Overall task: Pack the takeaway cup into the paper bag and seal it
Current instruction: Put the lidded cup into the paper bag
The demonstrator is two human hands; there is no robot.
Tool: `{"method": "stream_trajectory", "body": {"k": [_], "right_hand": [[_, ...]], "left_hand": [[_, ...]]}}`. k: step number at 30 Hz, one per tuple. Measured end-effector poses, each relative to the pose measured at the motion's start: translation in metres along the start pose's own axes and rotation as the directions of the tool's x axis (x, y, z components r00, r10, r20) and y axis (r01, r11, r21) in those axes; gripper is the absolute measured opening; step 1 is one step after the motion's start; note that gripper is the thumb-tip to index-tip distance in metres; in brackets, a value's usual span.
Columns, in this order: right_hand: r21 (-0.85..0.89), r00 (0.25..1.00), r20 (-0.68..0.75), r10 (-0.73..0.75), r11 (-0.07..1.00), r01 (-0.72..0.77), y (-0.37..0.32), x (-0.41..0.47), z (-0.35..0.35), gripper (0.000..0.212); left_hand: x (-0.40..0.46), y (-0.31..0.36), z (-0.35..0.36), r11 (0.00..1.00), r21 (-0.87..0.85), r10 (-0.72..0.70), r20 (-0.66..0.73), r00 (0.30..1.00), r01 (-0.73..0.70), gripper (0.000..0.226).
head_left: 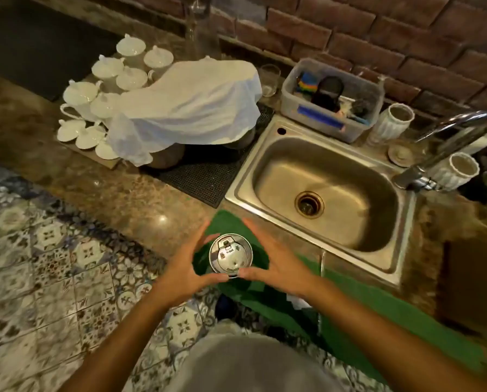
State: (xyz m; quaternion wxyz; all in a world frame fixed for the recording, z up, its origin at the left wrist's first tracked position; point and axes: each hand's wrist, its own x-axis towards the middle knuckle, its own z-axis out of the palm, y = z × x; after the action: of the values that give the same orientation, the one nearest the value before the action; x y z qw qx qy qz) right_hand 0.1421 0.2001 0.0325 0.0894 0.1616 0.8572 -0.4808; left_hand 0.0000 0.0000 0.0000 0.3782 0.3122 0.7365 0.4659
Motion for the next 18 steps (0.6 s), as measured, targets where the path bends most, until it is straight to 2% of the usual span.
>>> {"method": "stream_trajectory", "body": {"k": [3,7,11,15,18], "right_hand": [[0.035,0.995,0.038,0.094,0.995,-0.095,0.001,-0.003,0.016,0.104],[0.138,0.982,0.007,0.191,0.972,-0.190,-0.004,-0.006,0.024,0.101],[0.199,0.974,-0.038,0.225,0.956,-0.213,-0.013,-0.008,0.018,0.096],[0.265,0.956,-0.139,0.257,0.940,-0.214,-0.025,-0.020,0.002,0.090],[0.307,0.932,-0.250,0.261,0.935,-0.179,-0.031,-0.039,-0.008,0.093]], "left_hand": [[-0.004,-0.011,0.002,0.983,0.183,0.024,-0.020,1.000,-0.020,0.103],[-0.001,-0.017,0.005,0.990,0.138,-0.025,-0.009,1.000,0.026,0.099],[0.007,-0.012,0.006,0.992,0.126,-0.029,-0.035,0.999,0.034,0.092],[0.017,0.025,-0.001,0.991,0.128,0.038,0.032,0.999,-0.042,0.079],[0.026,0.063,-0.002,0.986,0.109,0.119,0.095,0.988,-0.129,0.081]]}}
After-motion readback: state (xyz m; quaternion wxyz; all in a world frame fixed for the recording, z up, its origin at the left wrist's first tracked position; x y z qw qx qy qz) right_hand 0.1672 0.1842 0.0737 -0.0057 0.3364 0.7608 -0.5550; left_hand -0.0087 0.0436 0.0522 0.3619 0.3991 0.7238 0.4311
